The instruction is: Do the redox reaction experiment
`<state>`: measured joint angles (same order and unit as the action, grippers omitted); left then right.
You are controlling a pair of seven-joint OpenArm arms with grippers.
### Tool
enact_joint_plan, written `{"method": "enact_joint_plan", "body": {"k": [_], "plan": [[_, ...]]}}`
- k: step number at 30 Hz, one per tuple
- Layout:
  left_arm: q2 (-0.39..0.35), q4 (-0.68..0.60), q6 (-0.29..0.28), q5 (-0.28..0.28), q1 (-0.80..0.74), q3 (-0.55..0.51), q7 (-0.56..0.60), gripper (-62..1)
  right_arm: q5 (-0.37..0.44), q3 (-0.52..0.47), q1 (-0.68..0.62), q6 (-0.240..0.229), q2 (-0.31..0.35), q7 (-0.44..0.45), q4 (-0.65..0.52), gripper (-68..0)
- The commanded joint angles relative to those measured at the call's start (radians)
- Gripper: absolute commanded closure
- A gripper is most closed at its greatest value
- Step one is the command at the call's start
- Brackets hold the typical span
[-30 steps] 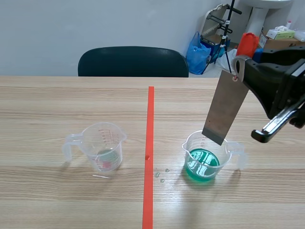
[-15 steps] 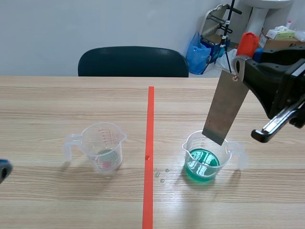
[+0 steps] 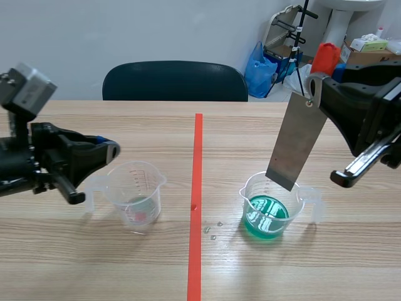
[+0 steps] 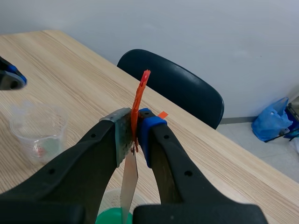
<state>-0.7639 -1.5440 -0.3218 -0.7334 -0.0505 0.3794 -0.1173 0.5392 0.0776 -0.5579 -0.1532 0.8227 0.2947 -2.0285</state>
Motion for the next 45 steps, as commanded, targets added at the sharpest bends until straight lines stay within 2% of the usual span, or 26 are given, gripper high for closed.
{"method": "enact_joint_plan", "body": {"k": [1, 10, 12, 15, 19, 31, 45], "plan": [[0.047, 0.009, -0.003, -0.008, 0.045, 0.027, -0.014, -2.3, 0.007, -0.019, 0.007, 0.003, 0.002, 0.023, -0.019, -1.3], [0.259, 0.155, -0.014, -0.008, 0.323, 0.264, -0.146, -2.5, 0.007, -0.019, 0.007, 0.003, 0.002, 0.023, -0.019, -1.3], [0.298, 0.179, -0.031, -0.008, 0.355, 0.293, -0.168, -2.5, 0.007, -0.019, 0.007, 0.003, 0.002, 0.023, -0.019, -1.3], [0.341, 0.213, -0.087, -0.007, 0.39, 0.322, -0.18, -2.5, 0.007, -0.019, 0.007, 0.003, 0.002, 0.023, -0.019, -1.3], [0.381, 0.254, -0.105, -0.007, 0.412, 0.336, -0.179, -2.6, 0.007, -0.019, 0.007, 0.003, 0.003, 0.023, -0.019, -1.3], [0.436, 0.322, -0.246, -0.007, 0.42, 0.34, -0.142, -2.6, 0.007, -0.019, 0.007, 0.003, 0.003, 0.023, -0.019, -1.3], [0.439, 0.322, -0.249, -0.008, 0.42, 0.34, -0.143, -2.6, 0.007, -0.019, 0.007, 0.003, 0.003, 0.023, -0.019, -1.3]]}}
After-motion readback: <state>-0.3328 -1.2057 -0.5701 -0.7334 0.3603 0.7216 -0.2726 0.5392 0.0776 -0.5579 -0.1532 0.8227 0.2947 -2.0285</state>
